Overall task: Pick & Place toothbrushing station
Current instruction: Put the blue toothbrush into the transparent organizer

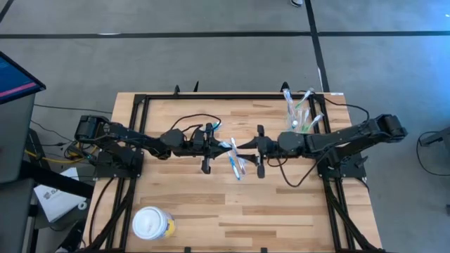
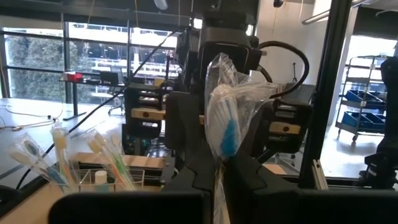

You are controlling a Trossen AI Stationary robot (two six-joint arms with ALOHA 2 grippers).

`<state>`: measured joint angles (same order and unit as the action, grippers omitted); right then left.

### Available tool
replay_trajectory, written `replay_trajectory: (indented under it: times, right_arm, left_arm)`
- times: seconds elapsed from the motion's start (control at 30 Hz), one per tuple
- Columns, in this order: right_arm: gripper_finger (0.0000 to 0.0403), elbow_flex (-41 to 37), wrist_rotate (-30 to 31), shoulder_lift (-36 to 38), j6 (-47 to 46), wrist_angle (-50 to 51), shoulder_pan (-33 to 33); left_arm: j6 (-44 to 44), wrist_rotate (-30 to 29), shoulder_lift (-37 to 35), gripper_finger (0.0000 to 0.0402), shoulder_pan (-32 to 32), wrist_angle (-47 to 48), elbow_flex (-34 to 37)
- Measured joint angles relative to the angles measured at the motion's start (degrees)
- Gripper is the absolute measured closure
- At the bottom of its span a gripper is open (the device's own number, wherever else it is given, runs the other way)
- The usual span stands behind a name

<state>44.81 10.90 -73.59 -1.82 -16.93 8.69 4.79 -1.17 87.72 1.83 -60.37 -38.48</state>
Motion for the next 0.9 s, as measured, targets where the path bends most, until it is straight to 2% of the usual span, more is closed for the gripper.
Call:
replay_trajectory:
  times: [0.13,0.4,0.5,0.63,0.9]
  right_arm:
    - [0.0279,2.31,-3.64,-2.77,-0.37,0.46,-1.42]
    - [0.0288,8.73,-6.61,-7.63,-1.77,7.52,-2.88]
    - [0.0316,10.45,-6.61,-9.20,-1.72,8.55,-2.87]
    - [0.0381,11.25,-6.86,-10.08,-0.92,9.90,-2.87]
    - [0.0381,11.29,-6.55,-9.25,-0.37,11.11,-2.87]
  left_arm:
    - [-0.02,0.00,0.00,0.0398,0.00,0.79,-0.02]
    - [0.00,-0.02,0.00,0.0398,0.01,2.78,-0.02]
    - [0.00,-0.02,0.00,0.0397,0.01,2.77,-0.02]
    - [0.07,0.00,-0.02,0.0396,0.03,3.50,-0.03]
    - [0.13,0.04,-0.07,0.0375,0.01,4.07,-0.13]
